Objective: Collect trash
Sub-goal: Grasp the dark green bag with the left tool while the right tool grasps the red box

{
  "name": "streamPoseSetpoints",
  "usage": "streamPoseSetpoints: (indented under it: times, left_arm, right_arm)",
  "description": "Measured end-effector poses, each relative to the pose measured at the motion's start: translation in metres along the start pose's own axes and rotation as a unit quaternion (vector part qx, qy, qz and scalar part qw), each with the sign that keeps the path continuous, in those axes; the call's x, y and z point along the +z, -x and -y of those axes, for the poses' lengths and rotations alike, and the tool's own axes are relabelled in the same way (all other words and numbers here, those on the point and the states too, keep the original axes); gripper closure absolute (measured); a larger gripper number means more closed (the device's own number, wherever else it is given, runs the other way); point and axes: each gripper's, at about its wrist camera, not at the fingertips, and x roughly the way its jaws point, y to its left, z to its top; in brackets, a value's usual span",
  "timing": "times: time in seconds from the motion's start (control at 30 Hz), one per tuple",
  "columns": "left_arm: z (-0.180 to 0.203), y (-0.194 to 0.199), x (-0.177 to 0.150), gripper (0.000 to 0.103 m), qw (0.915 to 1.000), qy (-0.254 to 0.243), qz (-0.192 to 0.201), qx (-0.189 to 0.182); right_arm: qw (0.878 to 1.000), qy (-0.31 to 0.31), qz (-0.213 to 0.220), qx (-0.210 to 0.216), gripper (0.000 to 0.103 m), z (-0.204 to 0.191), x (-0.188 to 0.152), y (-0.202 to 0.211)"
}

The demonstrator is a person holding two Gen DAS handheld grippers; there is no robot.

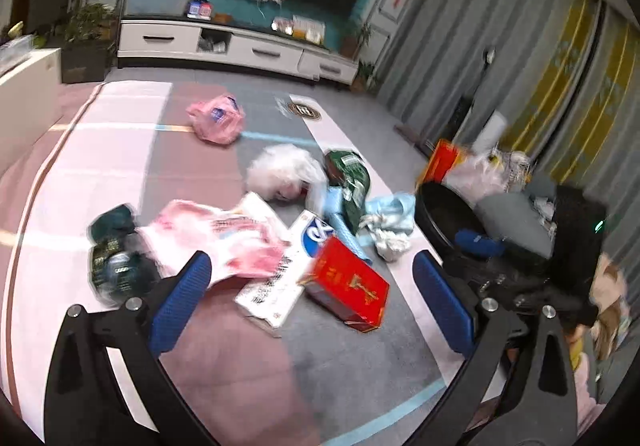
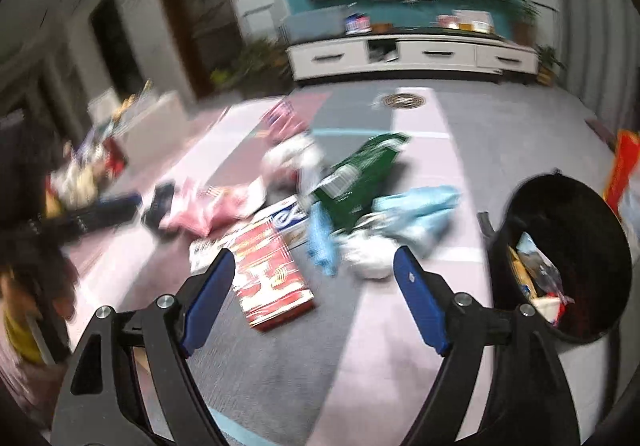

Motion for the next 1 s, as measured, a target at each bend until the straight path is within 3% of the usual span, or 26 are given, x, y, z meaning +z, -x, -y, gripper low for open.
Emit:
streamPoseSetpoints:
  times: [0.17, 0.3, 0.4, 0.53, 0.7, 0.77, 0.87, 0.93, 1.0]
  left_arm:
    - [-0.04, 0.017, 0.013, 0.003, 0.9963, -0.006, 0.019, 0.083]
    - [-0.091, 0.015, 0.012, 0.003, 0.9922, 0.102, -0.004, 0.072]
    - [-0.104, 0.01, 0.007, 0.003, 0.989, 0.115, -0.015, 0.092]
    - [-0.109, 0.003, 0.005, 0.003, 0.9856, 0.146, -0.021, 0.083]
    - [-0.127, -0.01, 0.0, 0.003, 0.9732, 0.19, -0.024, 0.126]
    - [-0.129, -0.013, -0.001, 0.004, 0.9721, 0.192, -0.028, 0.131]
    - [-0.127, -0.016, -0.002, 0.015, 0.9731, 0.19, -0.033, 0.127]
    - [-0.127, -0.018, -0.002, 0.027, 0.9732, 0.185, -0.035, 0.132]
    - [-0.129, -0.022, -0.003, 0.028, 0.9729, 0.184, -0.042, 0.134]
  right_arm:
    - [0.998, 0.053, -0.035, -0.007, 0.023, -0.033, -0.001, -0.034]
    - [0.996, 0.07, -0.06, -0.014, 0.023, -0.046, -0.004, -0.054]
    - [0.994, 0.077, -0.072, -0.026, 0.023, -0.05, -0.003, -0.064]
    - [0.993, 0.07, -0.087, -0.03, 0.023, -0.05, -0.003, -0.075]
    - [0.992, 0.067, -0.101, -0.039, 0.023, -0.05, -0.004, -0.087]
    - [0.992, 0.068, -0.103, -0.038, 0.023, -0.05, -0.004, -0.088]
    - [0.991, 0.066, -0.107, -0.041, 0.023, -0.048, -0.005, -0.091]
    - [0.991, 0.062, -0.11, -0.039, 0.023, -0.046, -0.006, -0.093]
    - [0.991, 0.06, -0.112, -0.038, 0.023, -0.045, -0.006, -0.095]
